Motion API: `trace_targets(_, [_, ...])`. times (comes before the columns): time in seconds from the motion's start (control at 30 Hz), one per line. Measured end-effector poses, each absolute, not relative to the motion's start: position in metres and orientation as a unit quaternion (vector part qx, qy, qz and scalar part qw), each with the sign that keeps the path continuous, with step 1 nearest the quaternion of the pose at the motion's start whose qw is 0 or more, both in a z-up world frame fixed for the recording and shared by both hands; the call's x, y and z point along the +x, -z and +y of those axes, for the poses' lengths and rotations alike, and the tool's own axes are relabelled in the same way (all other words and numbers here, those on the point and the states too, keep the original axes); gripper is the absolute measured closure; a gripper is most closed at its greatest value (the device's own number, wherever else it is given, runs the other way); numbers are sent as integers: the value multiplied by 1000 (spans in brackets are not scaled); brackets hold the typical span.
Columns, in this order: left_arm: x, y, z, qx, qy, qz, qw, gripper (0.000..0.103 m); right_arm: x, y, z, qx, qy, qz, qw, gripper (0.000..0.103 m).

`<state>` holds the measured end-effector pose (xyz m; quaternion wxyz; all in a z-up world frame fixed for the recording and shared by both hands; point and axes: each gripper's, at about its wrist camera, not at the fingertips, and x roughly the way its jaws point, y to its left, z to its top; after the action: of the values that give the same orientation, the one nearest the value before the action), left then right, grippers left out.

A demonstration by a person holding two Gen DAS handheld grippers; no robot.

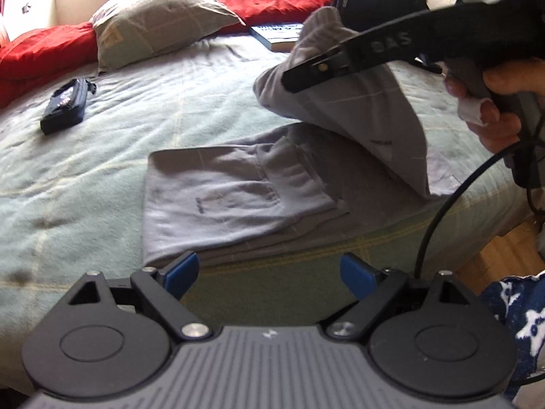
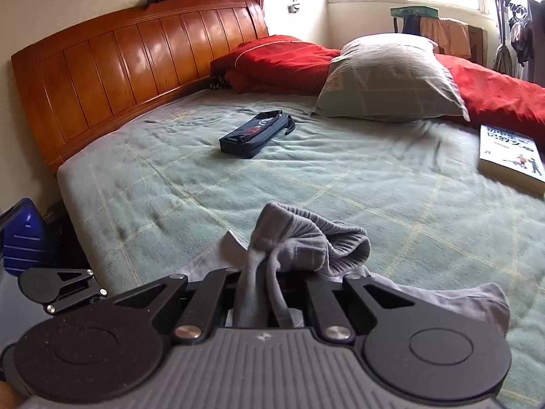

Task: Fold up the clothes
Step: 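Carry the grey garment with the right tool over the folded clothing stack, then open the right tool to drop the garment onto the stack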

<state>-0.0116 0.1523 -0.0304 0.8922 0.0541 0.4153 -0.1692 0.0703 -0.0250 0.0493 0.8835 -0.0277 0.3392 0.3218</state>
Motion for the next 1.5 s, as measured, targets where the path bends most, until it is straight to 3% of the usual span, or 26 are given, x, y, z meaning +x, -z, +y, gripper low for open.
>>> trace_targets(0.47, [-14,33,184,24,147,412,899,13,73,-52,33,-92,-349,316,877,94])
trace_targets(0.8, [-23,45,199,-4,128,421,898,13,71,-20,73,-155,-378,326,852,91])
trace_targets(1.03, [-27,50,203,-14,121,429,895,13,78,14,78,-122,-434,384,806,68])
trace_targets(1.1, [-27,51,203,-14,121,430,895,13,79,18,72,-103,-441,393,800,66])
trace_targets(1.33, [-30,47,201,-12,124,426,896,13,74,-3,32,-63,-467,392,790,39])
trace_targets(1.5, [-30,38,201,-5,116,418,901,13,71,-24,-10,-22,-468,374,800,37])
